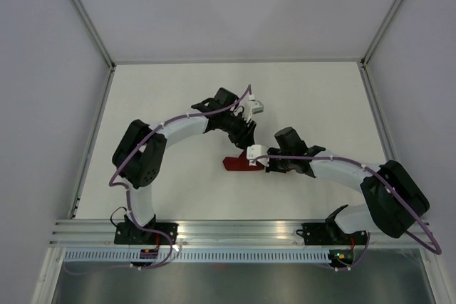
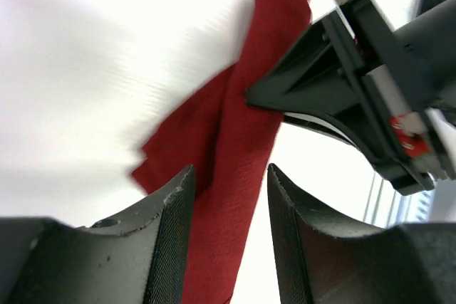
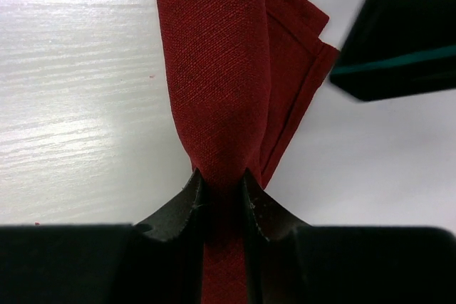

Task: Fold the napkin, place the utensils inside, and roll it up
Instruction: Roll the napkin at the center of the board.

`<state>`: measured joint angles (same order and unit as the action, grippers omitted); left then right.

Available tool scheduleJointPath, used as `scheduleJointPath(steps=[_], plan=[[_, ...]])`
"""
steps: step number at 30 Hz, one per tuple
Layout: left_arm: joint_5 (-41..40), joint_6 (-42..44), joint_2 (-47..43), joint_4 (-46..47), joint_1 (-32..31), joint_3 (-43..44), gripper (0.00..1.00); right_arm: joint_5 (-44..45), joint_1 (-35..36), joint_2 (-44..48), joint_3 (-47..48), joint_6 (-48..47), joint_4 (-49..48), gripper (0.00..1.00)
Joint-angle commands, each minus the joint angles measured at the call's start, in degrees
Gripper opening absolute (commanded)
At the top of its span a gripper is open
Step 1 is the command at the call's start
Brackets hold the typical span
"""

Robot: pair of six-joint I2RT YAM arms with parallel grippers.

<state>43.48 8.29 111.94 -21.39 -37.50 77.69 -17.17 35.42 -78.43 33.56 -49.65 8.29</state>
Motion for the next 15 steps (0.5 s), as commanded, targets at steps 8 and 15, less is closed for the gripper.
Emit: scheduleJointPath(steps=[8, 15], plan=[[-18.6, -7.7, -20.8, 21.3, 3.3, -18.4, 0.49, -9.6, -6.0, -14.9, 12.5, -1.1, 20.2, 0.15], [-23.3, -10.5, -30.8, 33.2, 2.9, -30.4, 0.5, -14.5, -10.0, -27.5, 25.3, -5.1, 34.0, 0.15]])
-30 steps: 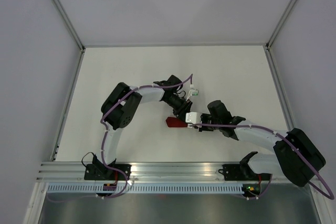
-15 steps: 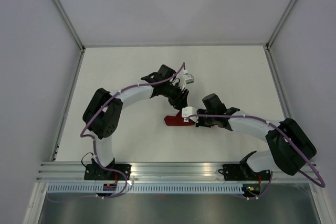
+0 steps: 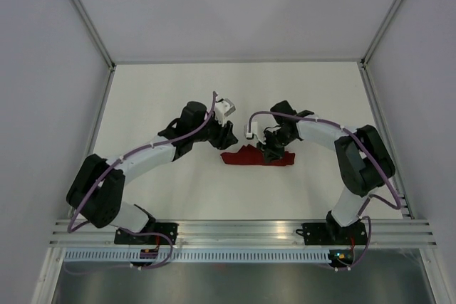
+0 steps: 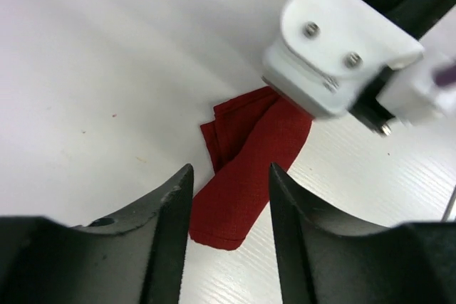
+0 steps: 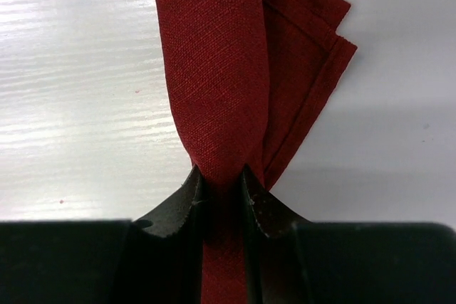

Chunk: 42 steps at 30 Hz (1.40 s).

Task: Fold the napkin, place the utensils inside, and roll it up
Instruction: Roll the napkin at the center of the board.

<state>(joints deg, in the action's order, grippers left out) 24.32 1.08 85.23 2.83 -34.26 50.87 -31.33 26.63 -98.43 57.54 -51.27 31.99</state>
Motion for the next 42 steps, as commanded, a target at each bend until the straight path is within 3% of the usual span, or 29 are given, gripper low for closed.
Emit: scheduleJointPath(steps=[1, 8, 14, 21, 32, 42], plan=[[-5.5, -3.0, -6.0, 10.2, -1.0, -5.1, 0.53, -0.7, -1.9, -9.0, 4.3, -3.8, 13.1, 0.15], [-16.5, 4.4, -8.9, 18.1, -9.8, -14.8, 0.56, -5.1, -4.5, -22.6, 16.3, -6.0, 23.9, 0.15], [-26.4, 15.7, -2.8, 17.2, -20.7, -10.8, 0.58, -6.3, -5.4, -28.9, 23.6, -6.6, 29.7, 0.15], [-30.5, 24.8, 6.9, 14.8, -24.7, -4.8, 0.58, -6.5, -5.8, -31.9, 26.7, -6.7, 32.2, 0.16], [-27.0, 29.8, 16.2, 11.8, -25.3, 1.0, 0.56, -6.2, -6.2, -35.0, 29.1, -6.8, 34.0, 0.17], [-19.6, 28.1, 15.7, 6.6, -25.3, 3.6, 0.56, -6.0, -6.5, -36.7, 30.9, -6.2, 34.3, 0.17]])
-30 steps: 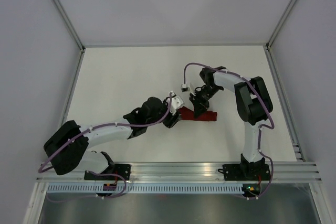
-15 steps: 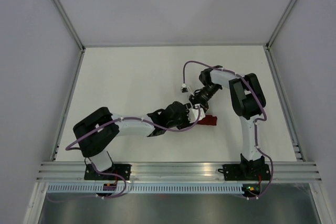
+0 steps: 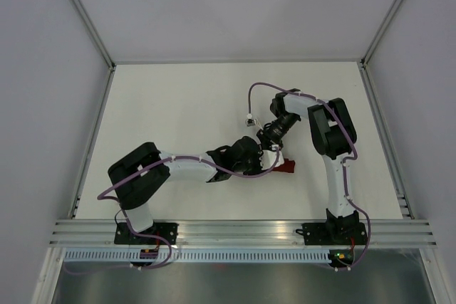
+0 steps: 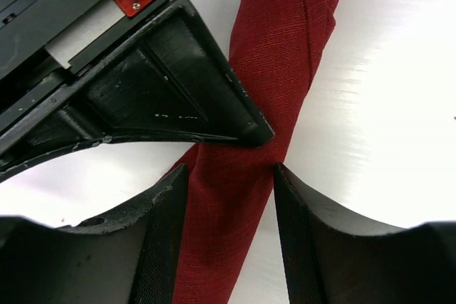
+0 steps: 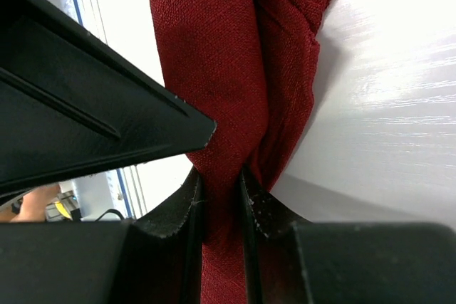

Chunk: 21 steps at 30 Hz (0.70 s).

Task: Fold the napkin, place the utensils inside, and roll it up
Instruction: Roll the napkin at the center of the board.

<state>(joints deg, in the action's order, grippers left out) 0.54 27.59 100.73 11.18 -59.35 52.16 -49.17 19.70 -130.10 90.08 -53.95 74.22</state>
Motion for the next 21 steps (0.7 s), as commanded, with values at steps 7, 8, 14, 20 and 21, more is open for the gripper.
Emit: scheduleJointPath(steps=[7, 8, 14, 20, 21], plan=[[3.3, 1.3, 3.0, -3.4, 0.9, 3.6, 0.58, 11.8, 0.3, -5.9, -1.5, -3.6, -7.7, 0.17], [3.4, 1.1, 3.4, -3.2, 1.5, 3.6, 0.58, 11.8, 0.3, -5.9, -1.6, -3.7, -7.7, 0.17], [5.9, -1.0, 5.7, -4.5, 3.5, 4.6, 0.5, 11.7, 0.4, -5.8, -1.3, -3.7, -7.4, 0.18], [10.2, -3.0, 7.8, -8.6, 5.3, 6.8, 0.27, 11.5, 0.3, -5.4, 0.1, -3.4, -6.8, 0.29], [10.6, -3.8, 8.1, -9.8, 5.5, 7.4, 0.22, 11.3, 0.2, -4.9, 0.2, -3.2, -6.9, 0.34]])
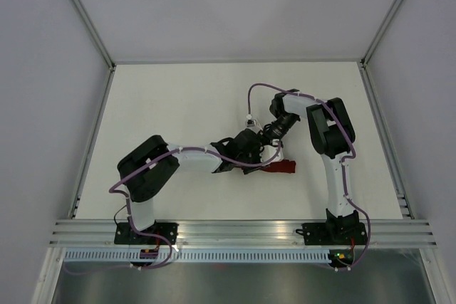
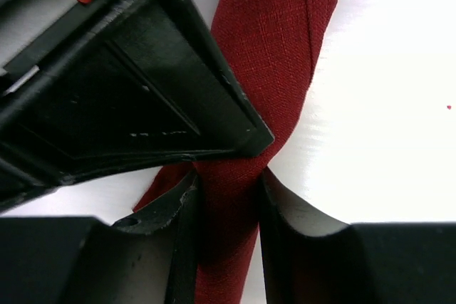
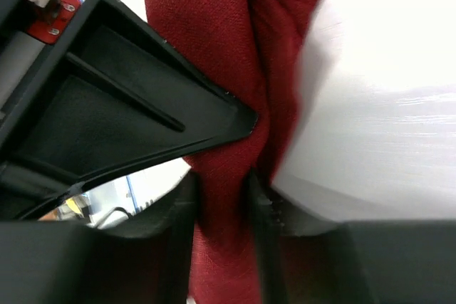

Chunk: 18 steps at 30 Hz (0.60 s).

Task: Fold the napkin, place the utensils inside, and roll it up
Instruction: Roll the napkin at the center of the board.

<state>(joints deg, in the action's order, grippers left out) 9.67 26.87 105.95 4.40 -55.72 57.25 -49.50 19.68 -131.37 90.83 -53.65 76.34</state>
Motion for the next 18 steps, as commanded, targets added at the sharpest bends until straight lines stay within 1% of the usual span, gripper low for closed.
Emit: scheduleJointPath(steps=[1, 3, 4, 7, 10, 14, 17, 18], plan=[[2.0, -3.5, 3.0, -3.5, 2.1, 2.6, 0.2, 11.4, 0.3, -3.4, -0.5, -2.9, -9.3, 0.43], [3.9, -5.2, 3.8, -5.7, 3.0, 3.5, 0.16, 11.2, 0.0, -2.0, -0.3, -2.3, -10.1, 0.5], [4.3, -5.8, 3.9, -6.1, 3.7, 3.7, 0.15, 10.8, -0.1, -1.4, -0.1, -0.9, -10.5, 0.56], [5.5, -9.0, 4.2, -6.4, 5.3, 4.2, 0.14, 10.0, -0.8, 1.1, 0.1, 1.4, -12.8, 0.63], [5.6, -12.3, 4.4, -6.5, 6.8, 4.1, 0.14, 10.1, -1.7, 4.1, 0.1, 7.2, -17.1, 0.67], [4.8, -17.0, 5.1, -7.1, 8.0, 4.7, 0.14, 10.6, -4.6, 8.5, 0.0, 17.9, -25.2, 0.68], [2.8, -20.9, 6.2, -8.0, 8.8, 5.8, 0.15, 12.0, -7.1, 12.7, -0.5, 23.4, -30.5, 0.68], [2.0, -22.1, 6.5, -8.4, 9.0, 6.3, 0.15, 12.9, -7.5, 13.5, -0.5, 24.8, -30.9, 0.68]])
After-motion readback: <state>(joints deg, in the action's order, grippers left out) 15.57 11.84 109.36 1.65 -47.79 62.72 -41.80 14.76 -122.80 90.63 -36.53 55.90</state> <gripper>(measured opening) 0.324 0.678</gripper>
